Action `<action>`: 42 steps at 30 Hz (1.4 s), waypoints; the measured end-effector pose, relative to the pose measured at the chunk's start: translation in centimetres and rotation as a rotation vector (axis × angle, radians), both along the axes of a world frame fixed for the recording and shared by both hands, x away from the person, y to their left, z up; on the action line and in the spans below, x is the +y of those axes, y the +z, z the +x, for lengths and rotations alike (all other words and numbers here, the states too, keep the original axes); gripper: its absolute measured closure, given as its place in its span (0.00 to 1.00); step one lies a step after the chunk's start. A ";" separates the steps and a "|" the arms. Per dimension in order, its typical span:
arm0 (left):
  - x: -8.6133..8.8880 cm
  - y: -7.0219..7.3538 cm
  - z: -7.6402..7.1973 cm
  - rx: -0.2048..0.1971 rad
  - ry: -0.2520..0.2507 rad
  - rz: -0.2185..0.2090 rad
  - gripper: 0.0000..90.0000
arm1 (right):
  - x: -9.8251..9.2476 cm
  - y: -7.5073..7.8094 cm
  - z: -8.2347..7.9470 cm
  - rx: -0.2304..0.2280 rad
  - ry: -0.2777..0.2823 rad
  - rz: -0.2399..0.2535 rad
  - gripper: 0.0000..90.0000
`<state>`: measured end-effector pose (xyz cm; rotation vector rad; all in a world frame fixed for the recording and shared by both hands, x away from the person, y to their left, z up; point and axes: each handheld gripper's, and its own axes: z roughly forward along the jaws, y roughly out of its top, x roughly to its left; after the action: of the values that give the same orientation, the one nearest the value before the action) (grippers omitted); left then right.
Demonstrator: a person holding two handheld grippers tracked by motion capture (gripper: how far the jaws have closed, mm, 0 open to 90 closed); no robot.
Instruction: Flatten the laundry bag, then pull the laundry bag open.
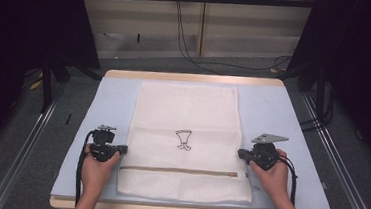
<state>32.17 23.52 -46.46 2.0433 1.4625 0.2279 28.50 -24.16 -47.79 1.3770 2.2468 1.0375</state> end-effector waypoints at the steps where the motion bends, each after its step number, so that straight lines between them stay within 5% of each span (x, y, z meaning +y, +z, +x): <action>1: 0.1 0.0 0.0 -0.004 0.001 0.000 0.98 | 0.0 0.0 0.0 -0.001 0.001 0.001 0.97; 11: 0.8 0.1 0.0 -0.015 0.026 0.006 0.98 | 0.3 -0.1 0.1 -0.006 0.023 0.034 0.97; 18: 1.1 0.5 -0.1 -0.031 0.029 0.009 0.96 | 0.7 -0.2 -0.1 -0.022 0.042 0.009 0.91; 21: 1.1 0.9 -0.3 -0.055 0.038 0.008 0.79 | 0.6 0.1 -0.3 -0.051 0.013 -0.002 0.74; 24: 0.9 1.4 -0.5 -0.076 0.052 -0.017 0.63 | 0.3 0.6 -0.5 -0.064 0.007 0.011 0.68; 34: -0.7 2.7 -0.6 -0.100 -0.020 -0.100 0.34 | 0.2 1.4 -1.6 -0.103 0.037 -0.008 0.73; 42: -3.1 3.4 -0.3 -0.098 -0.099 -0.135 0.29 | -0.3 1.6 -2.8 -0.108 0.048 0.001 0.88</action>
<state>31.92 20.42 -43.03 1.9613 1.2792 0.1807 25.70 -24.48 -46.22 1.2417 2.2109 1.1014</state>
